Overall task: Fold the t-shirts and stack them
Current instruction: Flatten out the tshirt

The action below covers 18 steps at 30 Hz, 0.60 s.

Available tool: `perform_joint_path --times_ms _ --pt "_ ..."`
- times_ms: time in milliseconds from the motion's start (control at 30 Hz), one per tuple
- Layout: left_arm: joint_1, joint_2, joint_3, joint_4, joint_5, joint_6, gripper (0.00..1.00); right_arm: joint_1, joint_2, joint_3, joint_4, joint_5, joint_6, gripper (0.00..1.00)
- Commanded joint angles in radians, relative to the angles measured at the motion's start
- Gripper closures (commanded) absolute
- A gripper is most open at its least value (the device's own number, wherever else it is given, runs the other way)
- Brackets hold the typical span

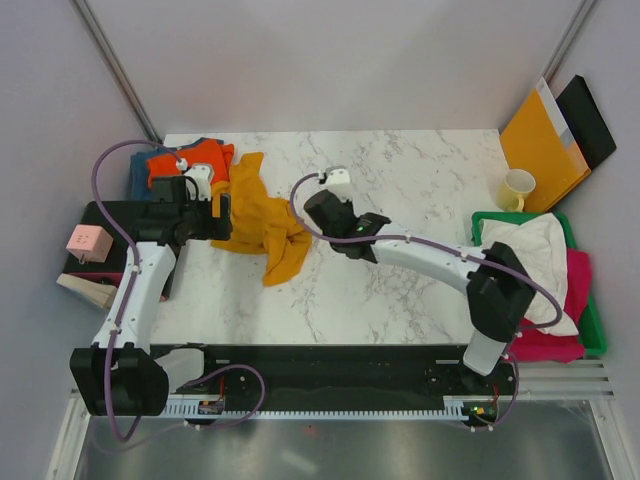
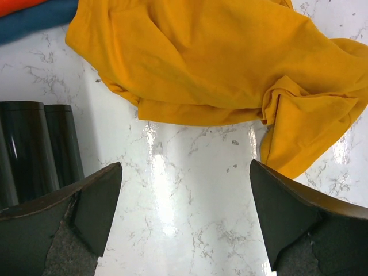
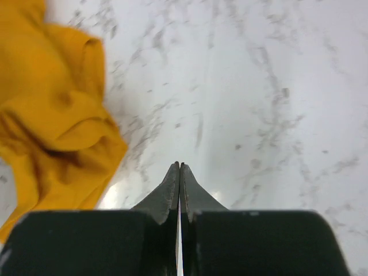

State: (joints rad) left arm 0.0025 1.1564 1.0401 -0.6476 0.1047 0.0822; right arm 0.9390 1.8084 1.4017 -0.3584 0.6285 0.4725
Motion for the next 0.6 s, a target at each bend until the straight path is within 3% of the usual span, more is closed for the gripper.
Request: perform_joint_path --times_ms 0,67,100,200,300,567 --pt "-0.004 0.014 -0.005 0.039 0.036 -0.018 0.02 -0.081 -0.109 -0.107 -0.045 0.091 0.034 1.0" --pt "-0.004 0.02 -0.005 0.042 0.039 -0.016 0.02 -0.095 -0.13 -0.138 -0.062 0.108 0.041 0.92" --pt "-0.004 0.025 -0.005 0.042 0.039 -0.018 0.02 -0.101 -0.135 -0.141 -0.062 0.091 0.041 0.78" --pt "-0.004 0.025 -0.003 0.043 0.047 -0.016 0.02 -0.076 -0.13 -0.139 -0.024 -0.041 0.029 0.49" --pt "-0.004 0.02 -0.006 0.04 0.047 -0.018 0.02 0.025 -0.078 -0.084 -0.005 -0.007 -0.008 0.4" --pt "-0.004 -0.02 -0.028 0.037 0.036 -0.012 0.02 0.112 0.107 0.132 0.01 -0.036 -0.043 0.4"
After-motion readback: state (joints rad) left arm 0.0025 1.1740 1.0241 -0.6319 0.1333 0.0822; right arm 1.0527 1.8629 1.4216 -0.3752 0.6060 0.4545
